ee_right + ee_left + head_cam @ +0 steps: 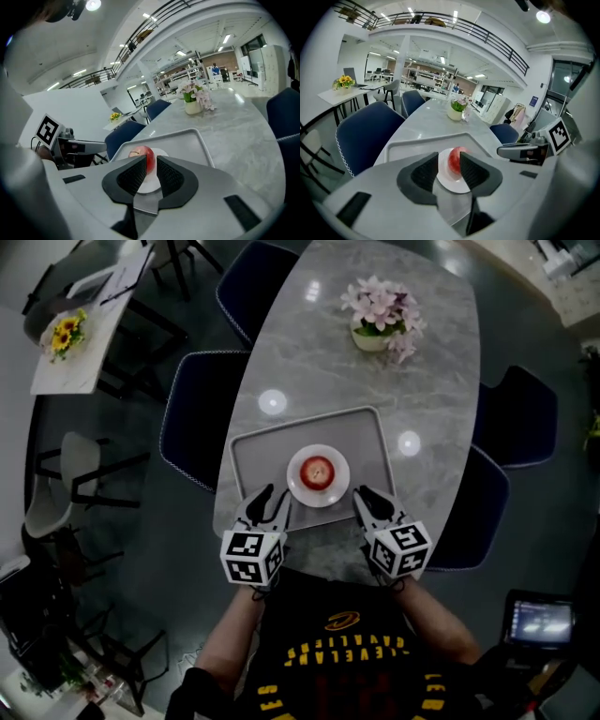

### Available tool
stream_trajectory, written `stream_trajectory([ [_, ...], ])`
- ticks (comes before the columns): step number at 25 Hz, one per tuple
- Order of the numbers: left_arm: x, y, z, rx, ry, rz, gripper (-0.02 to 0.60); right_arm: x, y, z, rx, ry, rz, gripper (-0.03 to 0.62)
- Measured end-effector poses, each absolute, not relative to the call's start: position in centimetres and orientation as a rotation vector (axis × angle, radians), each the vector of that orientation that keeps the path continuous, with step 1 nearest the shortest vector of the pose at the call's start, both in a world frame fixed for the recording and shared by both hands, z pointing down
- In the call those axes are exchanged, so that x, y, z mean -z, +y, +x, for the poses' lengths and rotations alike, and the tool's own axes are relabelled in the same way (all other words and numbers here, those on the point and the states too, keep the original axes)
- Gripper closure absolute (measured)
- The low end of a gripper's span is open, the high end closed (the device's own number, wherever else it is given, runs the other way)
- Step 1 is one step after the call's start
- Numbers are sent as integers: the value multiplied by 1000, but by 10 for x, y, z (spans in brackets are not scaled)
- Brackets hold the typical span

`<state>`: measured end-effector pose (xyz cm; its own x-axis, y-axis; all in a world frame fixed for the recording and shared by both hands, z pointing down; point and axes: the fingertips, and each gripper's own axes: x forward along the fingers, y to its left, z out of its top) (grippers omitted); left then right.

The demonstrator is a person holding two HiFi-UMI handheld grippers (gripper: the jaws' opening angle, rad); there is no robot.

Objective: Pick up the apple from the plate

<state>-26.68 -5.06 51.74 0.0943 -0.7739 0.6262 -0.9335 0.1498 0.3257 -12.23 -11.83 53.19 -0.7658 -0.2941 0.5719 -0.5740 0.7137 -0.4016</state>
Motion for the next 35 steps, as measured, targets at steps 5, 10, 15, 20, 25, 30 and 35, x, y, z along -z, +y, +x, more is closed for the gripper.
stream_trajectory([
  [5,-550,-58,-266,-335,-1568,1645,453,-557,-124,-122,-824,-2360,718,540],
  [10,-579,-65,-268,-359,-1485,1598,453,-578,-131,-121,-877,-2284,758,540],
  [15,-599,-69,-270,-365,-1442,1559,453,-594,-131,-123,-910,-2234,758,540],
  [20,-618,-68,-268,-262,-1341,1459,453,-611,-130,-125,-1004,-2158,775,540],
  [25,-631,-65,-267,-190,-1276,1373,453,-626,-127,-124,-1137,-2076,793,540],
  [30,-635,-62,-261,-170,-1216,1343,453,-635,-124,-126,-1144,-2019,792,540],
  [35,-636,-65,-260,-132,-1174,1302,454,-642,-122,-125,-1315,-1944,832,540],
])
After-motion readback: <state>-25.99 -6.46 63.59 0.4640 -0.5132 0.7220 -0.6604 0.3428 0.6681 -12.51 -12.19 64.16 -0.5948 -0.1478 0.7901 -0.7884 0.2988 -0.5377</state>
